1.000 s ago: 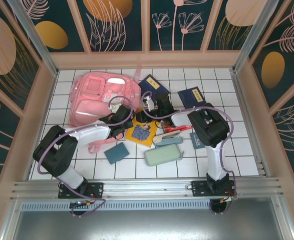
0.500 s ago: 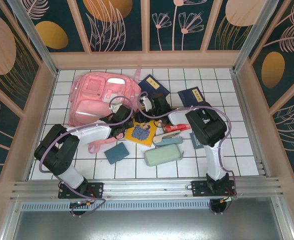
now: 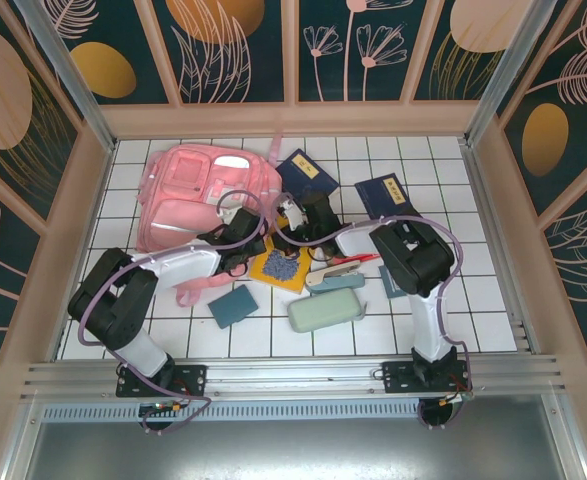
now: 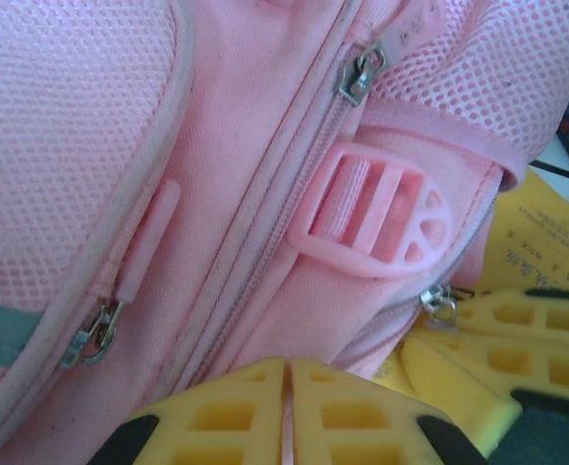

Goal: Pack the student bag

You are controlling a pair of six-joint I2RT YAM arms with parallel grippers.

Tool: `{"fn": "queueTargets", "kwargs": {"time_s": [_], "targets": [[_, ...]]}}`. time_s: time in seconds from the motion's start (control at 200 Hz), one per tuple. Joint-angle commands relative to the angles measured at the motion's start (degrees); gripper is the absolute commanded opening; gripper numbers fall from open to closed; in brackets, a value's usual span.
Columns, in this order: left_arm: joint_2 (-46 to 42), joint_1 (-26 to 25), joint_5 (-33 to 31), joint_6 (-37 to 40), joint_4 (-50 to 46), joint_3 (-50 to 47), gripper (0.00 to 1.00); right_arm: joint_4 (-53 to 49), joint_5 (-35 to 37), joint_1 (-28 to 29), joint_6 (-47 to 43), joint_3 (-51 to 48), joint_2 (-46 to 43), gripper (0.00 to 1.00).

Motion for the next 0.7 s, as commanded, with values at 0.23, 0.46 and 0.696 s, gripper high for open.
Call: {"fn": "queueTargets", "kwargs": {"time_s": [0.23,0.46,0.696], "targets": [[9.8,6.97,10.56,8.54,-2.13,15.66,0.37,2.79,9.41,4.54,-3.12,-5.07,-5.63,0.0],[21.6,7.14,11.49,14.98,-9.93,28.97,0.5,3.37,9.71,4.56,-3.03,-5.29,-5.8,0.0],[28.34,7.07,12.85,16.22,-11.78,34.76,0.5,4.07,10.59,5.22,-3.45,-5.73,-6.17,0.0]]}}
